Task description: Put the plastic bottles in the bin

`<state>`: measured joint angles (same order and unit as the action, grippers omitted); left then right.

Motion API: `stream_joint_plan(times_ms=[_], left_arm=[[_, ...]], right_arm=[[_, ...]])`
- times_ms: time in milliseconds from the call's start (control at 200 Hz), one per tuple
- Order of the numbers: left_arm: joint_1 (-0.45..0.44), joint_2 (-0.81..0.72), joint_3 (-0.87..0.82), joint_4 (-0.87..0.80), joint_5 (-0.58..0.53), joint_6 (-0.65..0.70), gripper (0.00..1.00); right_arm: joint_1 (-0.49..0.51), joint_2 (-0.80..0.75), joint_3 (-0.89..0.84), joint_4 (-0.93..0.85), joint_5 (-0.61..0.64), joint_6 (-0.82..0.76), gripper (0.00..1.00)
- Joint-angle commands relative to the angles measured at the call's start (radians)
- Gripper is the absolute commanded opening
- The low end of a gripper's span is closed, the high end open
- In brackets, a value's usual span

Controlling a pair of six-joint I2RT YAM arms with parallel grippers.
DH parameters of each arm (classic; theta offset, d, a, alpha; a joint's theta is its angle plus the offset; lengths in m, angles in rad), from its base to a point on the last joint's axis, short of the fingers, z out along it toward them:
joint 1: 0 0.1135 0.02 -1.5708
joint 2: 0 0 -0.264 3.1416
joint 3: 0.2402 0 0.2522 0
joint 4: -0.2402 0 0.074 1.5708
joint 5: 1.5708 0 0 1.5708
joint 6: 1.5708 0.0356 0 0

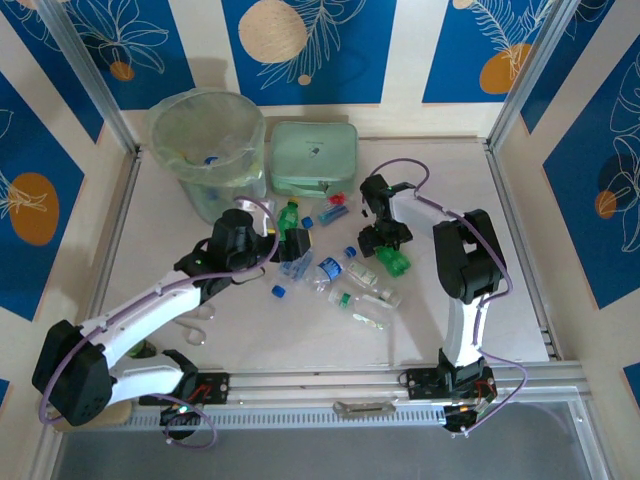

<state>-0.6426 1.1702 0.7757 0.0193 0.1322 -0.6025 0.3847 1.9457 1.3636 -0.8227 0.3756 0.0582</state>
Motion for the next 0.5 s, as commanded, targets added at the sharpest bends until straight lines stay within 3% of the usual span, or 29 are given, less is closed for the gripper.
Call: stream_joint_plan(times_ms=[0, 305, 495], left_arm=[[-0.011, -0.026, -0.006, -0.006, -0.029, -0.006, 1.00], [-0.012, 0.033, 0.026, -0.027, -0.007, -0.010, 1.00], [-0.017, 0.048, 0.037, -0.013, 0.004, -0.008, 1.00]], right_arm=[[-0.006, 0.015, 0.014, 0.001, 0.008, 0.012, 0.79], [-0.012, -0.022, 0.000, 0.016, -0.007, 0.022, 0.59], [-0.025, -0.116, -0.001, 0.024, -0.053, 0.065, 0.56]])
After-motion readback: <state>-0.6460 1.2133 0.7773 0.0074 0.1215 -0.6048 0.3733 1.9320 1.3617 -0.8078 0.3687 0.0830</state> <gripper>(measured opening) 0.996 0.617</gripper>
